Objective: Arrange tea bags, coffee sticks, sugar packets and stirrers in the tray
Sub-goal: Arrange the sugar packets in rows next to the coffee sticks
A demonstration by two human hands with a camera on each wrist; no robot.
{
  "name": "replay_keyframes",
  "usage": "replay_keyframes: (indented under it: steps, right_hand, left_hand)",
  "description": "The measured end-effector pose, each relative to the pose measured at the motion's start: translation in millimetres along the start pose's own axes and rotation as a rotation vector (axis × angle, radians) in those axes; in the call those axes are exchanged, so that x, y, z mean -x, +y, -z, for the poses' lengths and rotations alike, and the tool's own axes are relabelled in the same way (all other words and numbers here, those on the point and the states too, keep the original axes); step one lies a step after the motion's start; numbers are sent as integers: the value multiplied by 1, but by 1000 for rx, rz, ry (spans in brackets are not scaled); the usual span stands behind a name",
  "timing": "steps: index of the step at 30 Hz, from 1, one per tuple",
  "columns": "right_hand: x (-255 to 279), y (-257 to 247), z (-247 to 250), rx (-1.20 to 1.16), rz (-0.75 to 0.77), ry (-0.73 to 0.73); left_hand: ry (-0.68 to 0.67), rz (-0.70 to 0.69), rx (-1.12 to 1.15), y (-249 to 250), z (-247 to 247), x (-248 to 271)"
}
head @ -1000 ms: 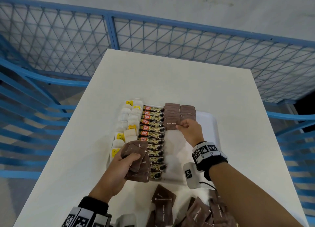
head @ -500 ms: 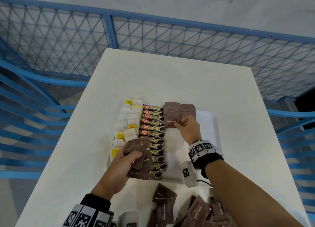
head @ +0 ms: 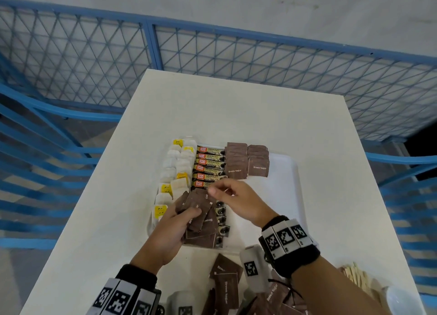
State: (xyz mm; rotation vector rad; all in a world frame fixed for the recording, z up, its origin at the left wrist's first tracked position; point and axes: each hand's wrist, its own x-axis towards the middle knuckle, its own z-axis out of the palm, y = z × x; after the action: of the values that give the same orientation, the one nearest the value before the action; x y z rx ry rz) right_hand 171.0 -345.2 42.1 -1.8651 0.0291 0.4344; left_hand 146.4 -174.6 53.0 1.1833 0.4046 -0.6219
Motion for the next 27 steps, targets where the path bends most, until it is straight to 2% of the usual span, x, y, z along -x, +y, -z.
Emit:
replay_keyframes:
  steps: [3, 11, 15, 19, 27]
  right_hand:
    - [5, 0, -2, -66, 30, 3]
    - [20, 3, 12, -347, -61, 62]
    - [27, 13, 24, -446, -82, 96]
    - [27, 30, 41, -479, -124, 215]
    - [-3, 66, 74, -247, -251, 558]
  left_hand:
    - [-8, -5, -31, 0, -1, 1]
    - [64, -14, -84, -2, -3, 1]
    - [58, -10, -70, 0, -2, 3]
    - [68, -4, -45, 0, -3, 3]
    - [63, 5, -31, -3, -2, 2]
